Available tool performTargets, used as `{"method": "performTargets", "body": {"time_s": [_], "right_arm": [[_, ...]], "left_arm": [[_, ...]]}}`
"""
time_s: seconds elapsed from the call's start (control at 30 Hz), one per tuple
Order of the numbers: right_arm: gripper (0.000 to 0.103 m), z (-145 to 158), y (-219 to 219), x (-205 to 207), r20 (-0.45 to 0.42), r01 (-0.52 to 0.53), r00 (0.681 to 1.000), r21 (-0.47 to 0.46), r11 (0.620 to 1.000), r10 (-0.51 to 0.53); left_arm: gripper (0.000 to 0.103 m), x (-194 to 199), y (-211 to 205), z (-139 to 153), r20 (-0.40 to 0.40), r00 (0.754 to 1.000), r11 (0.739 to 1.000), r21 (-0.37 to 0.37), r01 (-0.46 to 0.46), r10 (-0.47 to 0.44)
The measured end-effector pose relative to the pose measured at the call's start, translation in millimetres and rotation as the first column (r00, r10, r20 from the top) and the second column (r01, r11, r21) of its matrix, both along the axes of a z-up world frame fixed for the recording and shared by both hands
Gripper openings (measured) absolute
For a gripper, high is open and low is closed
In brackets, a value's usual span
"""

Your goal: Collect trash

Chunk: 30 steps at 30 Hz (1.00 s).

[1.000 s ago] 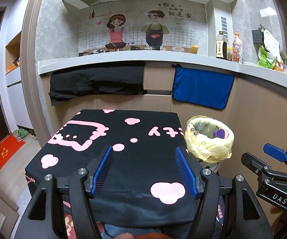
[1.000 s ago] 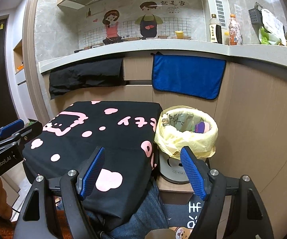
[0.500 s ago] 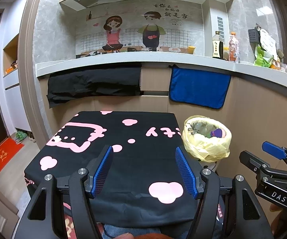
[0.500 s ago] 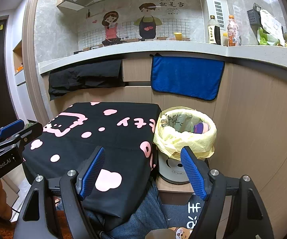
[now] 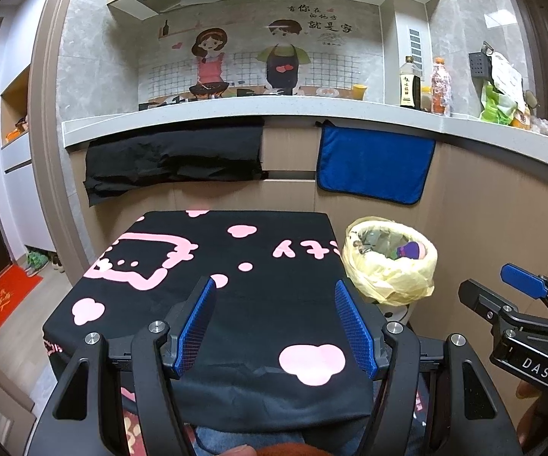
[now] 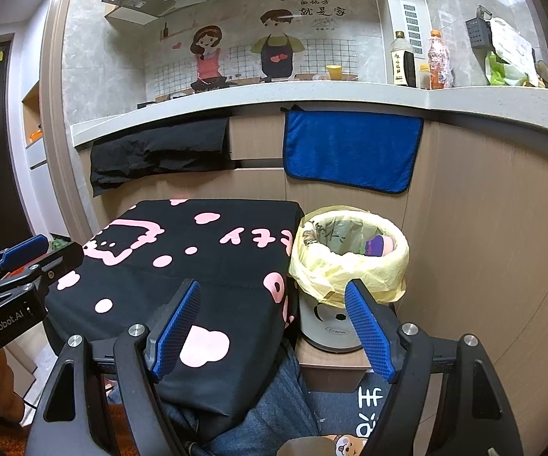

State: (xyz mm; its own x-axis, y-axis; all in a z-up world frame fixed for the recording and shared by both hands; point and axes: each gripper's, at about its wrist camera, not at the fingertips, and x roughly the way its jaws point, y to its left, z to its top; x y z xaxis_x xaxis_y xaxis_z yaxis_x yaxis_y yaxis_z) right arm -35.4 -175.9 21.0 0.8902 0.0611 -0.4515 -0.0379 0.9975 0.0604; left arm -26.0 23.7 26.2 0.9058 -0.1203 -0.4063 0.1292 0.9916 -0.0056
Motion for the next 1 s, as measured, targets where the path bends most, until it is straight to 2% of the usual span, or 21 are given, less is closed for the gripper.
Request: {"method": "performTargets", "body": {"time_s": [1.0], "right_arm": [[0.076,2.1,-2.6,-2.8,0.002,0.006,1.0,0.007,1.0,-0.006]], "left_arm": [[0.065,-2.7,-1.6,1.2,0.01,1.0,1.0,-0.008,0.023,-0.023]]}}
